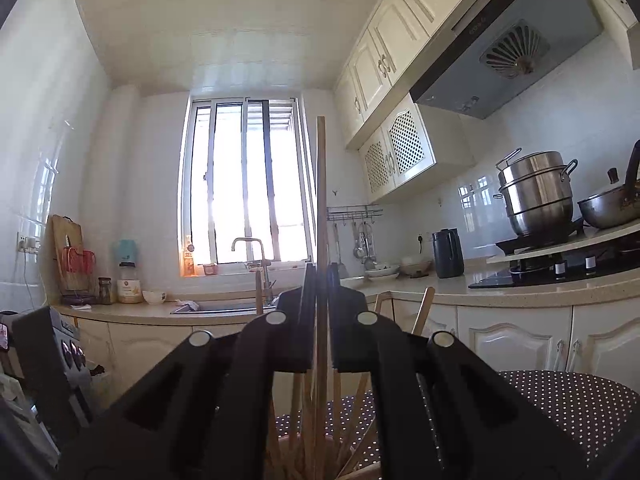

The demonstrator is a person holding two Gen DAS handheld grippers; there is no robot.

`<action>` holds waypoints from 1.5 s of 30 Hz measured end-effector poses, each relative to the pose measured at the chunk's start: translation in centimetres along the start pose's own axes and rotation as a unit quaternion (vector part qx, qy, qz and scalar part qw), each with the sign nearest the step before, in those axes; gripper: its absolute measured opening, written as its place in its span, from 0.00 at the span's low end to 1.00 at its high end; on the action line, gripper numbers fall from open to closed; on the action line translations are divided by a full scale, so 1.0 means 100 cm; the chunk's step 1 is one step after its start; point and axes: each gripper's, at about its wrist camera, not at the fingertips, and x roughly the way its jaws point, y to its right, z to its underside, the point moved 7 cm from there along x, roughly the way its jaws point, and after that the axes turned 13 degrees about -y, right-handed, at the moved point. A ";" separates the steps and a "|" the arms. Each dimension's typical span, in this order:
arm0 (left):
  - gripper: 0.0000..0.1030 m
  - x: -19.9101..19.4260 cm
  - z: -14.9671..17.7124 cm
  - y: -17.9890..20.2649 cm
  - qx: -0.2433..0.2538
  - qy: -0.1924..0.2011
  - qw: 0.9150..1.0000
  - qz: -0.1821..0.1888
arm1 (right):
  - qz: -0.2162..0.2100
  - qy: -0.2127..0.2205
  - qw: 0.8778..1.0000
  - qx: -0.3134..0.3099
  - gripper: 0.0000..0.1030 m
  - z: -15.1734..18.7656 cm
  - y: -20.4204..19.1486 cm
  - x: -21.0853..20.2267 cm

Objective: Organize utensils

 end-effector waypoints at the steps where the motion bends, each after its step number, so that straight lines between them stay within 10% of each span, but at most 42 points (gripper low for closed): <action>1: 0.33 -0.003 -0.003 -0.001 0.003 0.003 1.000 -0.002 | -0.001 -0.001 1.000 -0.001 0.06 0.000 -0.001 0.000; 37: 0.49 -0.019 -0.027 -0.028 -0.020 -0.060 0.997 -0.034 | 0.063 -0.002 0.995 -0.079 0.07 0.006 -0.037 -0.010; 45: 0.65 -0.051 -0.040 -0.009 0.003 -0.065 0.997 -0.041 | 0.101 -0.003 0.993 -0.066 0.48 -0.014 -0.031 -0.057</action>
